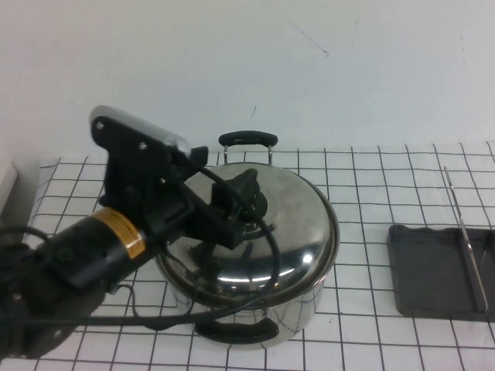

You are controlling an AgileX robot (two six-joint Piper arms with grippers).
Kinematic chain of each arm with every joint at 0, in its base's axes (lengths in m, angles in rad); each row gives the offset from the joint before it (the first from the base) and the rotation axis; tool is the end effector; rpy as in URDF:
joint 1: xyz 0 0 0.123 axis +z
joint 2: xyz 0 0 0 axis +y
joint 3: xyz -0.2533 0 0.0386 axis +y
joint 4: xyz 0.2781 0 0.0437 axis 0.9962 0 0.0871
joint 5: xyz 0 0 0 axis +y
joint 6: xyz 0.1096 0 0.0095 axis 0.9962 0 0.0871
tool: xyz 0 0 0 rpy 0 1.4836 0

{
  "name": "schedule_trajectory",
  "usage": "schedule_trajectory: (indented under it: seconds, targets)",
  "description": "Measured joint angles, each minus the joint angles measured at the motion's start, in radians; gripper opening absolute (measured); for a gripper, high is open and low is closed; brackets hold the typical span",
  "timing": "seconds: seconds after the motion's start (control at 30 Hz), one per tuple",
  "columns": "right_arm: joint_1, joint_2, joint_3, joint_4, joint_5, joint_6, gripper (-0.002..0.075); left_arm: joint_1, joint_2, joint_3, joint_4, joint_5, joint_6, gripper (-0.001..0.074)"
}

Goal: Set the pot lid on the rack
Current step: Open the pot

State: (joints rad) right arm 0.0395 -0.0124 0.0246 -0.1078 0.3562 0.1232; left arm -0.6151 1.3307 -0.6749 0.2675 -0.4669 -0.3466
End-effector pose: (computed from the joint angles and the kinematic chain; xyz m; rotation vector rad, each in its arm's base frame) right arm 0.1306 0.0010 0.1684 0.0101 1.8499 0.0082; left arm 0.2643 -0.2027 0.2305 0.5225 1.6463 -0.6384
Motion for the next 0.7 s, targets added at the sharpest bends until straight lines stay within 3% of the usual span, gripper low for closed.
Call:
schedule_trajectory:
  seconds: [0.47,0.67,0.7]
  targets:
    - [0.0,0.0,0.0,0.0,0.0,0.0,-0.0003,-0.008,0.251,-0.074,0.043,-0.115,-0.104,0.0509]
    - [0.0,0.0,0.0,0.0,0.0,0.0,-0.0003,-0.008,0.256,-0.075,0.043,-0.124,-0.107,0.0318]
    - [0.0,0.0,0.0,0.0,0.0,0.0,-0.0003,-0.008,0.256,-0.075,0.043,-0.124,-0.107,0.0318]
